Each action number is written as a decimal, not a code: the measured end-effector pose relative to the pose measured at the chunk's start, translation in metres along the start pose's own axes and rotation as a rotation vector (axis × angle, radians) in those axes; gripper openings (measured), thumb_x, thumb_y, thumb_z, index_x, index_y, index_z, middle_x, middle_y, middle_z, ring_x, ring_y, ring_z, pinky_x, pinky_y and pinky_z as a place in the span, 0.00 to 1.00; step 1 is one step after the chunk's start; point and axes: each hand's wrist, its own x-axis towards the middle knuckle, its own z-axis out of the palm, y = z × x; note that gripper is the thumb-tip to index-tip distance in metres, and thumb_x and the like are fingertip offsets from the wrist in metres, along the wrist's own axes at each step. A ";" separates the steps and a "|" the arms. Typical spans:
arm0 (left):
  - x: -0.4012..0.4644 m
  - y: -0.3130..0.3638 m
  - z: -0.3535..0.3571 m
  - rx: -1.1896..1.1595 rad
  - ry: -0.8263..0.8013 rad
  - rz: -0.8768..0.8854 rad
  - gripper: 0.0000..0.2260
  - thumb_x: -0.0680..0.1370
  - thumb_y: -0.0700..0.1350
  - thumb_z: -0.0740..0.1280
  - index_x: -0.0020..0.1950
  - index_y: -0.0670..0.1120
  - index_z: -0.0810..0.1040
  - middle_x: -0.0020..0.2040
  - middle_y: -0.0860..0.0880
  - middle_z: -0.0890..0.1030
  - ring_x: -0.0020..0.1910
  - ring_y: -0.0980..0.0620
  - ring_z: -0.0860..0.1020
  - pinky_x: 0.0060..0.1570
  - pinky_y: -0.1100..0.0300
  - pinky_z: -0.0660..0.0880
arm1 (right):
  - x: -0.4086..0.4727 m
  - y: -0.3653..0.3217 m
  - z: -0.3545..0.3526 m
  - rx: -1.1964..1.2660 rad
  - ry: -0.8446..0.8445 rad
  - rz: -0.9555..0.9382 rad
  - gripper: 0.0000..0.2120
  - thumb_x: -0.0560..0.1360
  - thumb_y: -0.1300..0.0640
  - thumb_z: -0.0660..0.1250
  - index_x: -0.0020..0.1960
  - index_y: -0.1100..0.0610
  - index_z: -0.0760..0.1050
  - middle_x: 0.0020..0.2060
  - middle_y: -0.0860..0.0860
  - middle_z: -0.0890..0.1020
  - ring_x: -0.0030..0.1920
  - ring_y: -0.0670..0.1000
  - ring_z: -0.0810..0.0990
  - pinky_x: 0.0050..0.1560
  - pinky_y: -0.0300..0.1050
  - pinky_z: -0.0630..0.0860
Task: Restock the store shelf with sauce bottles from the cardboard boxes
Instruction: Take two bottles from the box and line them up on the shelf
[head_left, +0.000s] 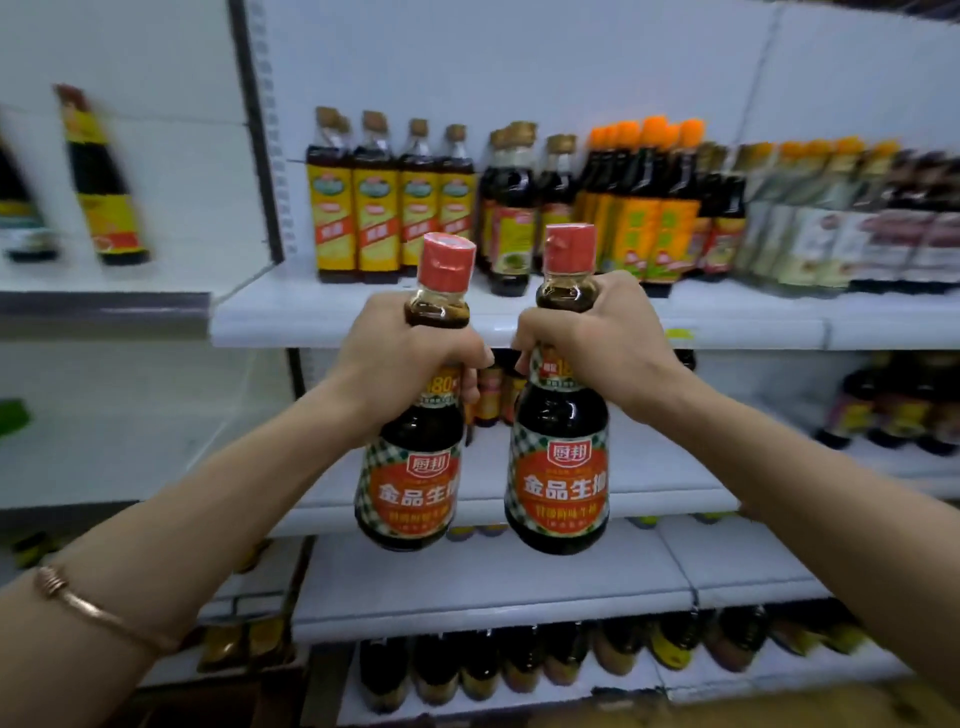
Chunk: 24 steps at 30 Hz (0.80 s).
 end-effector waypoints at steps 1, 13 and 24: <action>0.005 0.006 0.014 -0.012 -0.021 0.006 0.12 0.67 0.35 0.70 0.24 0.45 0.76 0.27 0.41 0.78 0.28 0.43 0.77 0.36 0.53 0.76 | -0.004 0.000 -0.017 -0.014 0.019 0.008 0.14 0.60 0.60 0.71 0.33 0.71 0.73 0.31 0.63 0.82 0.32 0.65 0.79 0.36 0.56 0.79; 0.031 0.079 0.244 -0.197 -0.217 0.055 0.10 0.65 0.34 0.69 0.25 0.43 0.75 0.27 0.40 0.76 0.28 0.42 0.76 0.34 0.51 0.77 | -0.071 0.010 -0.247 -0.205 0.177 0.023 0.09 0.63 0.60 0.71 0.30 0.65 0.76 0.33 0.63 0.82 0.33 0.65 0.80 0.38 0.61 0.79; 0.057 0.118 0.430 -0.313 -0.324 0.032 0.05 0.68 0.31 0.67 0.33 0.36 0.74 0.27 0.41 0.76 0.26 0.44 0.75 0.34 0.54 0.76 | -0.118 0.055 -0.418 -0.249 0.313 0.095 0.15 0.60 0.60 0.70 0.36 0.72 0.73 0.34 0.67 0.81 0.37 0.71 0.80 0.40 0.66 0.78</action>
